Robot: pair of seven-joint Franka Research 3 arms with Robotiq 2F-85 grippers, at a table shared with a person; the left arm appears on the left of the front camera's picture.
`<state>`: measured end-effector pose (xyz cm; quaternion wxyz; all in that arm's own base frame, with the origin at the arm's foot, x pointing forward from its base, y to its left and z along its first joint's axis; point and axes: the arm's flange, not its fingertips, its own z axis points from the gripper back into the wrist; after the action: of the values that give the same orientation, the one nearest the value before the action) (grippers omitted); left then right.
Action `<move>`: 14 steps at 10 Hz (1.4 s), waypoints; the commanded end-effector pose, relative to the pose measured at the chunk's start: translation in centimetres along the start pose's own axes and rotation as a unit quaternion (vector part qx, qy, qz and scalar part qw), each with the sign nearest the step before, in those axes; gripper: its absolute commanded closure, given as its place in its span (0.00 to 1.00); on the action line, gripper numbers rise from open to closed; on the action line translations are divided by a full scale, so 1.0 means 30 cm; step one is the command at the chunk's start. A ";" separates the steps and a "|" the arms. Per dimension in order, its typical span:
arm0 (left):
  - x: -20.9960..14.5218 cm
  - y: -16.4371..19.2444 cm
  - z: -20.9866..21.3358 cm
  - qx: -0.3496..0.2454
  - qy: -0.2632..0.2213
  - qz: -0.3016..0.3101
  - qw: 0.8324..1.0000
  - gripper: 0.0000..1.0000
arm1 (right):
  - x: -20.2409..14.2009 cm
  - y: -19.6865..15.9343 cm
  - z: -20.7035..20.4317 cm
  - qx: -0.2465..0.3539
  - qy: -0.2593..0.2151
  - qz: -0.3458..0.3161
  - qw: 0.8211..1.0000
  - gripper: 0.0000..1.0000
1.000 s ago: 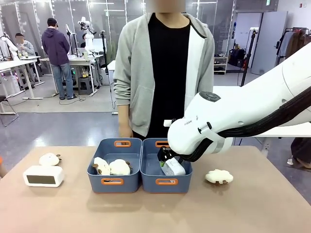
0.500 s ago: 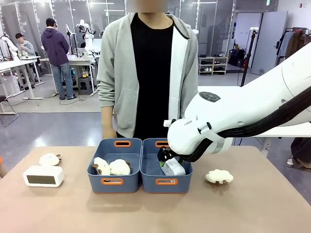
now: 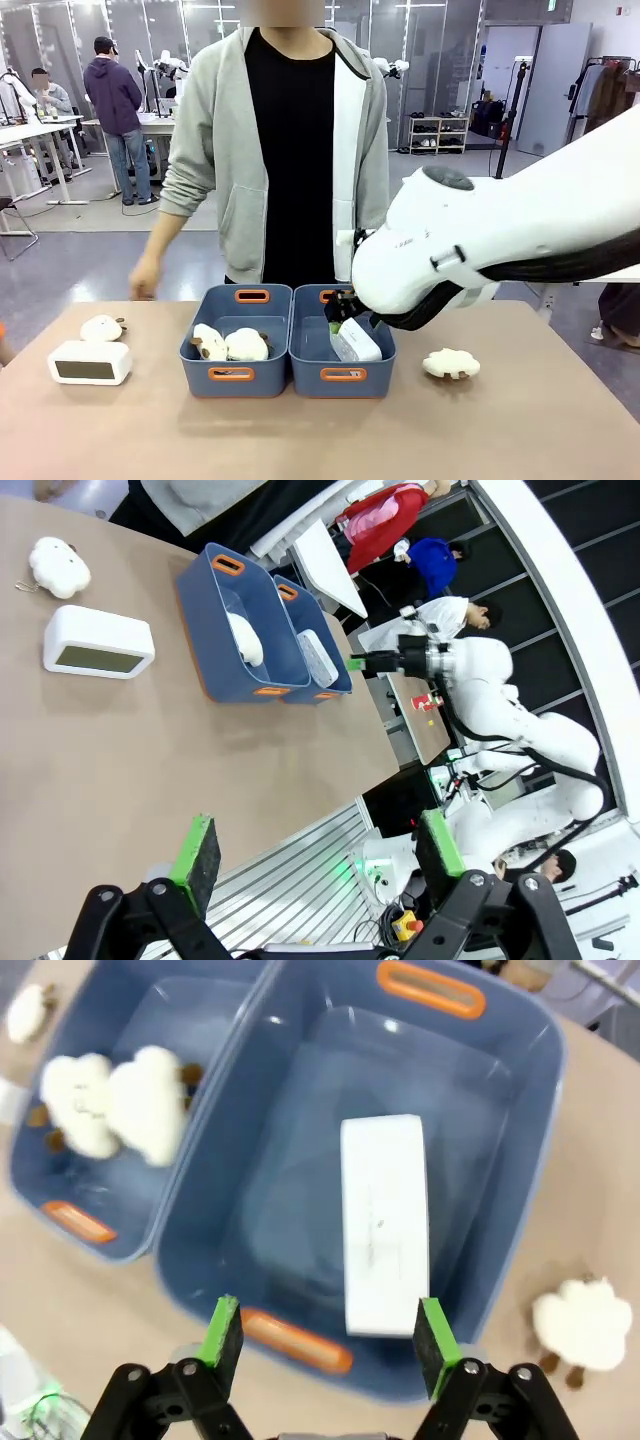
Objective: Sort the digital clocks into the basket.
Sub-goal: Pick up the Digital clock from the table and place it into the empty Plastic storage basket.
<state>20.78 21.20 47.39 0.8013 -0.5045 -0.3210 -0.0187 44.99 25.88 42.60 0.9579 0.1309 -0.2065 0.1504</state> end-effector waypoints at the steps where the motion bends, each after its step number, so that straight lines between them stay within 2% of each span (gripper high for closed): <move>1: 0.005 -0.003 0.005 -0.010 -0.005 -0.010 1.000 0.00 | -0.078 -0.083 0.164 0.064 0.015 -0.039 0.997 0.13; 3: 0.005 -0.003 0.005 -0.010 -0.005 -0.010 1.000 0.00 | -0.103 -0.218 0.240 0.103 0.030 -0.086 0.990 0.13; 5: 0.005 -0.003 0.005 -0.010 -0.005 -0.010 1.000 0.00 | -0.147 -0.356 0.309 0.196 0.036 -0.110 0.974 0.13; 7: 0.005 -0.003 0.005 -0.010 -0.005 -0.010 1.000 0.00 | -0.267 -0.578 0.401 0.304 0.032 -0.139 0.942 0.13; 8: 0.005 -0.003 0.005 -0.010 -0.005 -0.010 1.000 0.00 | -0.358 -0.687 0.448 0.343 0.004 -0.152 0.927 0.13; 10: 0.005 -0.003 0.005 -0.010 -0.005 -0.010 1.000 0.00 | -0.583 -0.881 0.517 0.450 -0.062 -0.190 0.870 0.13; 12: 0.005 -0.003 0.005 -0.010 -0.005 -0.010 1.000 0.00 | -0.746 -1.012 0.514 0.482 -0.116 -0.237 0.835 0.13; 13: 0.005 -0.003 0.005 -0.010 -0.005 -0.010 1.000 0.00 | -0.757 -1.051 0.506 0.488 -0.129 -0.238 0.830 0.13; 14: 0.005 -0.003 0.005 -0.010 -0.005 -0.010 1.000 0.00 | -0.753 -1.041 0.471 0.516 -0.123 -0.251 0.809 0.13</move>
<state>20.76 21.22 47.39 0.8013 -0.5044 -0.3213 -0.0183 30.18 -15.11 40.59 0.7348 0.6527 -0.1807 -0.0378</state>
